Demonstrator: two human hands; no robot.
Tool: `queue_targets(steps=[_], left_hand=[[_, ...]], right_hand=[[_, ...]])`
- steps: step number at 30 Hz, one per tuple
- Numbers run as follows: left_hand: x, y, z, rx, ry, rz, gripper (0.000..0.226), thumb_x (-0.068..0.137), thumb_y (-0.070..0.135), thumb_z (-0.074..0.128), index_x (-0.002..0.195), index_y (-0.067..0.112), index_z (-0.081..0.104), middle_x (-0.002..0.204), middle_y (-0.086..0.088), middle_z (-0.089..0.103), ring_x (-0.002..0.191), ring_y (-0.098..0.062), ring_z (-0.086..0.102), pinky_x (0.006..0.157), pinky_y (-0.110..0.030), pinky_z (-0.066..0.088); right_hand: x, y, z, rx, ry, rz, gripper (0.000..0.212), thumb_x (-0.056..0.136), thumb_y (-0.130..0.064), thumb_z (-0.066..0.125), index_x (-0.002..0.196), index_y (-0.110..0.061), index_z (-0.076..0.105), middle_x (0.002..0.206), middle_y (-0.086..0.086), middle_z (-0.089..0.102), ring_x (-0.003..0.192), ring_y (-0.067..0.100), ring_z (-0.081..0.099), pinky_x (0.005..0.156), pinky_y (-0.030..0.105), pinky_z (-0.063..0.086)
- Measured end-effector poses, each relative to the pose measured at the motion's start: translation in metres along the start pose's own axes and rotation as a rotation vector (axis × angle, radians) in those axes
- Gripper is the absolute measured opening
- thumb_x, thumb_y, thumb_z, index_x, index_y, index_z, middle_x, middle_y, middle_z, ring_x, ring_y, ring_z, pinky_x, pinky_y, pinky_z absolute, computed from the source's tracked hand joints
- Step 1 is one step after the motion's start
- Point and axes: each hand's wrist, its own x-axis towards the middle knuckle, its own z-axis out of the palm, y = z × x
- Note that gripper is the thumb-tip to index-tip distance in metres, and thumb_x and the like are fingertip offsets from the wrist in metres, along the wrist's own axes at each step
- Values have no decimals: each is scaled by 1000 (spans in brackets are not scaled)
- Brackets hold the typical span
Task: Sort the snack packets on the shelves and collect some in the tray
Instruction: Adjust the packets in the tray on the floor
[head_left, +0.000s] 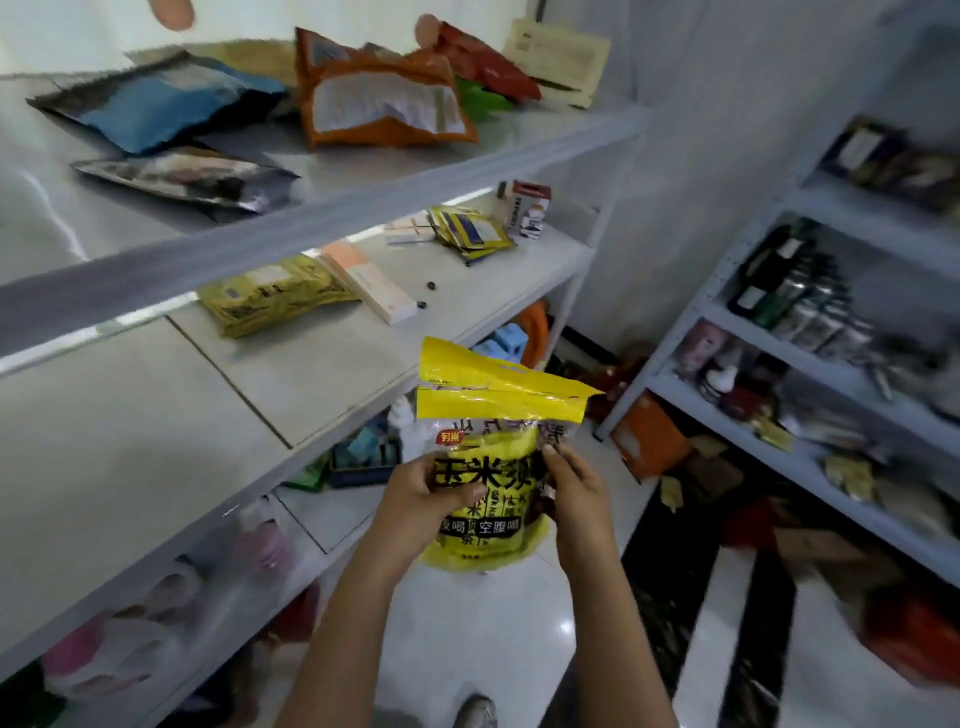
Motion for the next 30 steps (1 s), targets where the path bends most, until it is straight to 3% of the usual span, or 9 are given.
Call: queue_targets(steps=[5, 10, 14, 16, 19, 21, 23, 27, 30], left_hand=[[33, 1, 50, 59, -21, -24, 18, 78, 13, 79, 94, 14, 72, 85, 4, 77, 81, -8, 72, 69, -21, 53], [83, 11, 100, 48, -19, -58, 24, 77, 21, 79, 98, 17, 67, 86, 8, 76, 88, -12, 72, 63, -18, 53], [128, 12, 127, -75, -42, -147, 49, 78, 39, 77, 118, 15, 61, 120, -5, 67, 108, -26, 65, 85, -42, 52], [148, 9, 135, -119, -92, -144, 38, 78, 21, 75, 112, 8, 66, 113, -18, 70, 105, -38, 65, 86, -47, 52], [172, 2, 154, -28, -137, -141, 34, 80, -5, 66, 109, 12, 64, 99, -3, 74, 102, -24, 68, 71, -29, 56], [183, -1, 166, 88, -194, -110, 37, 88, -5, 60, 110, 24, 59, 95, 14, 70, 86, 6, 66, 62, -11, 52], [204, -9, 175, 183, -215, -101, 38, 92, 2, 59, 120, 28, 53, 109, 9, 63, 80, 17, 59, 61, -5, 49], [263, -18, 184, 280, -197, -93, 46, 92, 11, 62, 130, 33, 49, 126, 10, 55, 90, 11, 60, 71, -12, 50], [306, -17, 194, 376, -221, -70, 47, 94, 14, 61, 137, 24, 46, 119, 11, 53, 88, 5, 56, 61, -5, 45]], right_hand=[[34, -6, -61, -184, -133, -32, 15, 95, -30, 62, 91, -23, 73, 80, -13, 73, 76, 4, 66, 63, 13, 47], [87, -8, -104, -71, -228, 79, 21, 93, -29, 63, 107, -17, 73, 106, 5, 75, 102, 23, 70, 88, 39, 54], [140, -2, -125, 110, -131, 91, 17, 85, -4, 60, 93, -12, 73, 98, 11, 74, 92, 31, 69, 80, 40, 52], [162, 3, -134, 180, -65, 98, 8, 82, -5, 64, 88, -8, 67, 93, 12, 71, 88, 33, 66, 78, 42, 50], [189, 13, -143, 239, 46, 130, 22, 82, -1, 66, 104, -5, 66, 100, 15, 72, 90, 34, 68, 79, 47, 53], [201, 16, -141, 227, 123, 130, 31, 81, -1, 68, 112, -6, 65, 104, 18, 71, 89, 33, 67, 76, 43, 53], [213, 17, -137, 222, 186, 126, 31, 84, 1, 67, 113, -8, 63, 102, 14, 69, 85, 28, 66, 70, 35, 51], [253, 22, -127, 116, 245, 95, 38, 91, -9, 66, 128, -14, 58, 122, 7, 65, 100, 26, 67, 75, 32, 57], [290, 25, -119, 22, 298, 96, 37, 93, -14, 66, 129, -15, 57, 130, 11, 61, 111, 31, 63, 91, 46, 56]])
